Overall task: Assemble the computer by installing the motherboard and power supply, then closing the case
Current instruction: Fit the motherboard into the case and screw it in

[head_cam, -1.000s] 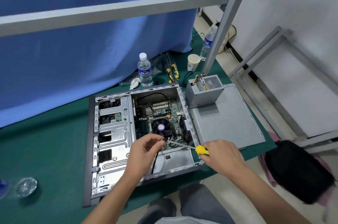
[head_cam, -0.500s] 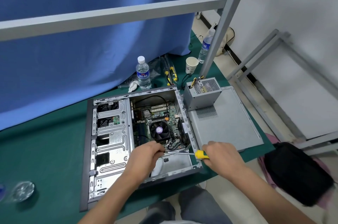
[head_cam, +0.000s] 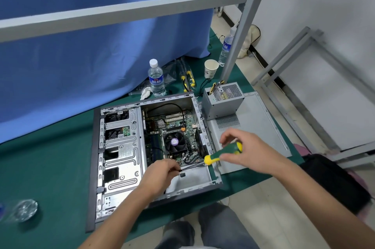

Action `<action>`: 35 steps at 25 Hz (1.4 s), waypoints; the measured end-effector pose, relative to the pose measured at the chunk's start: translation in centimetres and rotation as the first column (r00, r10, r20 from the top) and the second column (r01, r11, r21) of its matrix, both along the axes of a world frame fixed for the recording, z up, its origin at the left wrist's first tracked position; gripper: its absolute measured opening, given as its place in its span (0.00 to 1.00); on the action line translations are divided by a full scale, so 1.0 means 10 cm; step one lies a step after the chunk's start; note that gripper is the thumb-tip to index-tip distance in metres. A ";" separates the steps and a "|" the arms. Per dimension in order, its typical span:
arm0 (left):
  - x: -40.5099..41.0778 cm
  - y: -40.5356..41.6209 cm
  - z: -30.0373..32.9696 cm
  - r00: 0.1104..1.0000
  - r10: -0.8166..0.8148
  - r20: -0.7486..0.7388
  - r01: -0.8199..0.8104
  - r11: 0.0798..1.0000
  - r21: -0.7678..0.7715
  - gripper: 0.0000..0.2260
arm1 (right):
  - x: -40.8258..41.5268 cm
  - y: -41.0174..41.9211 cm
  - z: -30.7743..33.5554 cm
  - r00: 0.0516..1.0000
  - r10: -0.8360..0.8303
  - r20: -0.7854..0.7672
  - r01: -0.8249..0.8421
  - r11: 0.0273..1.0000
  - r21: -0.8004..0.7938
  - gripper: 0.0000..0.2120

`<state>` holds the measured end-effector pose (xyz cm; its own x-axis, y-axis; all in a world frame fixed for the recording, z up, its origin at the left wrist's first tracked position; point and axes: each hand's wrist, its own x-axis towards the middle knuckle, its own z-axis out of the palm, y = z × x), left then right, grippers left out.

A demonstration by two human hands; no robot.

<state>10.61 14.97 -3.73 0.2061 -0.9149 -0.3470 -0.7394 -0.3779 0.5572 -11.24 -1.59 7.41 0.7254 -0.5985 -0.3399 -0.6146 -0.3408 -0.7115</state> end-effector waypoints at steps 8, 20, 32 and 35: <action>-0.23 -0.26 -0.30 0.952 0.164 -0.258 -0.141 0.984 0.106 0.06 | 0.17 0.05 -0.13 0.979 -0.176 0.099 0.184 0.980 -0.074 0.09; -0.55 -0.68 -0.86 0.480 0.764 -0.431 -0.611 0.644 0.460 0.07 | 0.07 0.48 -0.55 0.996 -0.087 0.027 0.090 0.974 -0.209 0.13; -0.68 -0.90 -0.95 -0.217 0.875 -0.432 -0.605 0.226 0.763 0.14 | 0.12 0.62 -0.86 0.999 0.050 0.003 -0.046 0.937 -0.347 0.15; -0.68 -0.90 -0.98 -0.282 0.843 -0.457 -0.591 0.222 0.775 0.16 | 0.12 0.61 -0.89 0.997 0.071 -0.009 -0.070 0.933 -0.353 0.15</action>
<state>3.76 5.96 -13.55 0.2204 -0.1994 -0.9548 0.8532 -0.4350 0.2878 -10.05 4.55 -1.45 0.7710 -0.6267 -0.1134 -0.5773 -0.6126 -0.5398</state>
